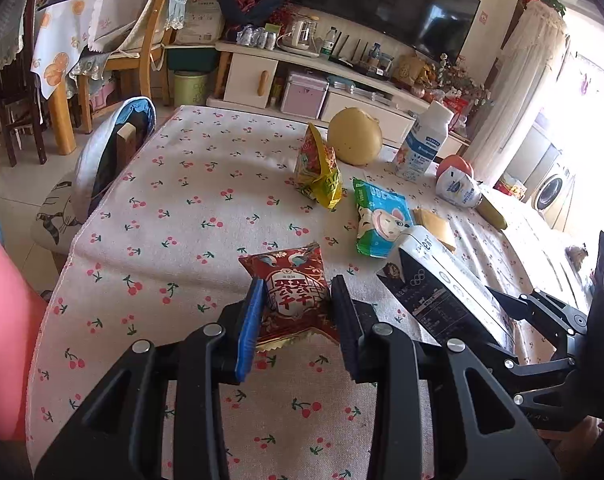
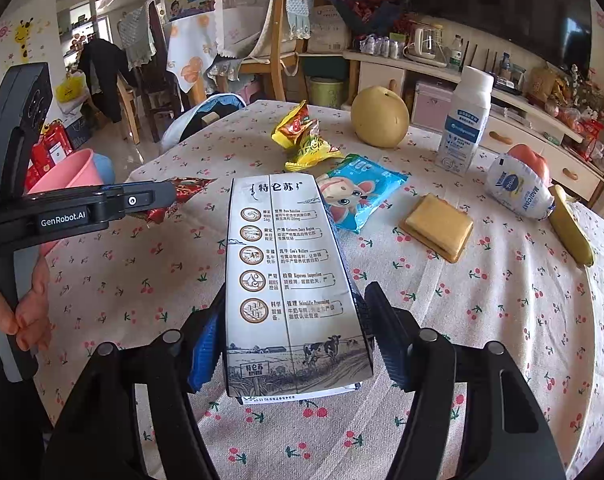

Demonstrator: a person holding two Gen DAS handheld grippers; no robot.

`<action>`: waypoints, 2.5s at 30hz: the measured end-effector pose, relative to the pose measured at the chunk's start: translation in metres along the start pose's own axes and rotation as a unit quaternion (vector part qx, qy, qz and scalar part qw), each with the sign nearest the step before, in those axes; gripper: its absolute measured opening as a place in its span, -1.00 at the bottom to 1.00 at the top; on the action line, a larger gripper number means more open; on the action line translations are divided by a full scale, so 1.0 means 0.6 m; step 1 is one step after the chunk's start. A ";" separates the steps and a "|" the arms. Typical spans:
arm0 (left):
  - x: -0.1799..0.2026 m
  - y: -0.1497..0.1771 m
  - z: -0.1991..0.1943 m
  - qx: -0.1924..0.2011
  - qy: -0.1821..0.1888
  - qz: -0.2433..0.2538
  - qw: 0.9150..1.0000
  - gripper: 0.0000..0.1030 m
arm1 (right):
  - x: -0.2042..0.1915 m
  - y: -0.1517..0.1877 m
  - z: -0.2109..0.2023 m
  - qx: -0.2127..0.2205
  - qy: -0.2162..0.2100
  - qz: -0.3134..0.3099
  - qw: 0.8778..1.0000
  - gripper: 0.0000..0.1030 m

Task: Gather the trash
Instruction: 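Lift the red packet and milk box and carry both over the pink bucket, then open the right gripper to drop the milk box while the left gripper drops the red packet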

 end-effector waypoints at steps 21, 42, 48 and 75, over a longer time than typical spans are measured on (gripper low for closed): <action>-0.081 -0.053 -0.087 0.058 0.007 -0.070 0.996 -0.30 | -0.068 -0.046 -0.040 0.040 -0.010 0.061 0.997 0.29; -0.356 -0.091 -0.251 0.162 -0.124 -0.225 0.953 -0.30 | -0.390 -0.148 0.028 0.032 -0.131 -0.025 0.991 0.29; -0.463 -0.072 -0.286 0.169 -0.200 -0.275 0.925 -0.30 | -0.504 -0.172 0.070 0.018 -0.161 -0.066 0.985 0.29; -0.510 -0.063 -0.296 0.165 -0.255 -0.286 0.909 0.49 | -0.559 -0.145 0.119 -0.005 -0.130 -0.106 0.986 0.73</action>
Point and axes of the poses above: each gripper's, at about its wrist camera, not at the fingertips, and z roughly the way its jaws point, x to its right, y to its underside, the point moved 10 cm from there along z, roughly the way its jaws point, and after that the axes turned 9 degrees about x, right-handed, at the moved point
